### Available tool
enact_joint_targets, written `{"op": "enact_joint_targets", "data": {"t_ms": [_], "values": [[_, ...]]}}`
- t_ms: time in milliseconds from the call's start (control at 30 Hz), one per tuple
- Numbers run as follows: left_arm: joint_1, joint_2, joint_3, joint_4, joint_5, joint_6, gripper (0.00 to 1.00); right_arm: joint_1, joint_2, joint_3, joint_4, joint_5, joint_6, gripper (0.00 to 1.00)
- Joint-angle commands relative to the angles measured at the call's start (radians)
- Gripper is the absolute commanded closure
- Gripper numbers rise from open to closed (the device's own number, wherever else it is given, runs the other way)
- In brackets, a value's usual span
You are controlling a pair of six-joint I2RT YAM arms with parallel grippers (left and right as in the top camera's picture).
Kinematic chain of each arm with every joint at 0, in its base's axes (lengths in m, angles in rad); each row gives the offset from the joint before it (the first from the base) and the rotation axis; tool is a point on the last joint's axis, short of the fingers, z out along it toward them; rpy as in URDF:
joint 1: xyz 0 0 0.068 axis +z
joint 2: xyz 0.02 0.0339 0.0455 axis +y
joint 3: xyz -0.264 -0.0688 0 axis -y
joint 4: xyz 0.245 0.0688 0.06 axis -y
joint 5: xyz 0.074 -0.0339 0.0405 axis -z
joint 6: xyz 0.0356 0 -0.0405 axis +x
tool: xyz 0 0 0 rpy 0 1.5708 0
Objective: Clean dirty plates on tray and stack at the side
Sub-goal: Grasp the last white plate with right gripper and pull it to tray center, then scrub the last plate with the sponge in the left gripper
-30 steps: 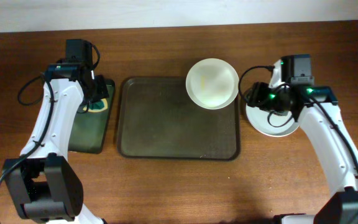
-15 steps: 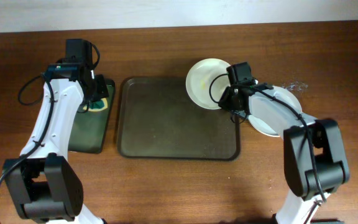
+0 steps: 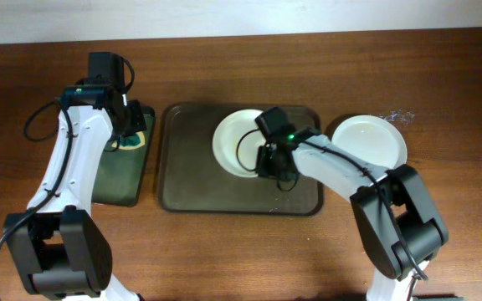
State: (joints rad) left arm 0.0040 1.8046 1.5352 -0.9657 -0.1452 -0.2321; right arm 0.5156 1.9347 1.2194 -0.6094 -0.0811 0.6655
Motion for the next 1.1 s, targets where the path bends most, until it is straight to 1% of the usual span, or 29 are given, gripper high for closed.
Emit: {"op": "enact_joint_targets", "data": {"t_ms": [0, 67, 100, 133, 200, 267, 333, 433, 467, 533, 600, 633, 667, 700, 767, 867, 900, 967, 1067], "values": [[-0.001, -0.015, 0.013, 0.002, 0.004, 0.001, 1.0, 0.025, -0.011, 0.041, -0.055, -0.043, -0.059, 0.64], [-0.001, -0.015, 0.013, 0.002, 0.004, 0.001, 1.0, -0.005, -0.027, 0.125, -0.142, -0.042, -0.139, 0.57], [-0.001, -0.015, 0.013, 0.002, 0.004, 0.001, 1.0, -0.034, -0.027, 0.188, -0.199, -0.042, -0.205, 0.53], [-0.001, -0.015, 0.013, 0.002, 0.004, 0.001, 1.0, -0.066, -0.027, 0.24, -0.24, -0.043, -0.282, 0.49], [-0.001, -0.015, 0.013, 0.002, 0.003, 0.001, 1.0, -0.132, -0.027, 0.287, -0.245, -0.043, -0.457, 0.42], [-0.001, -0.015, 0.013, 0.003, 0.004, 0.001, 1.0, -0.183, -0.016, 0.285, -0.211, -0.047, -0.559, 0.42], [-0.001, -0.015, 0.013, 0.003, 0.016, 0.002, 1.0, -0.217, 0.024, 0.282, -0.186, -0.156, -0.664, 0.42], [-0.001, -0.015, 0.013, 0.006, 0.038, 0.002, 1.0, -0.204, 0.091, 0.283, -0.171, -0.212, -0.68, 0.43], [-0.001, -0.015, 0.013, 0.007, 0.045, 0.002, 1.0, -0.195, 0.118, 0.282, -0.164, -0.22, -0.675, 0.44], [-0.002, -0.015, 0.013, 0.007, 0.06, 0.003, 1.0, -0.191, 0.151, 0.282, -0.156, -0.222, -0.638, 0.53], [-0.011, -0.015, 0.013, 0.011, 0.092, 0.039, 1.0, -0.19, 0.181, 0.283, -0.136, -0.222, -0.549, 0.66], [-0.015, -0.015, 0.013, 0.013, 0.103, 0.047, 1.0, -0.19, 0.183, 0.282, -0.134, -0.222, -0.519, 0.7], [-0.022, -0.015, 0.013, 0.014, 0.104, 0.047, 1.0, -0.19, 0.193, 0.282, -0.128, -0.222, -0.486, 0.78], [-0.026, -0.015, 0.013, 0.017, 0.105, 0.047, 1.0, -0.188, 0.197, 0.282, -0.126, -0.222, -0.457, 0.82], [-0.043, -0.015, 0.013, 0.029, 0.105, 0.047, 1.0, -0.188, 0.202, 0.278, -0.125, -0.222, -0.38, 0.95], [-0.089, -0.011, 0.013, 0.053, 0.105, 0.047, 1.0, -0.187, 0.202, 0.235, -0.135, -0.222, -0.195, 0.96], [-0.108, -0.004, 0.013, 0.06, 0.105, 0.047, 1.0, -0.185, 0.202, 0.22, -0.135, -0.223, -0.158, 0.96], [-0.147, 0.023, 0.013, 0.074, 0.106, 0.047, 1.0, -0.165, 0.202, 0.179, -0.134, -0.223, -0.105, 0.96], [-0.208, 0.07, 0.012, 0.098, 0.109, 0.047, 1.0, -0.126, 0.202, 0.159, -0.134, -0.223, -0.076, 0.96]]}}
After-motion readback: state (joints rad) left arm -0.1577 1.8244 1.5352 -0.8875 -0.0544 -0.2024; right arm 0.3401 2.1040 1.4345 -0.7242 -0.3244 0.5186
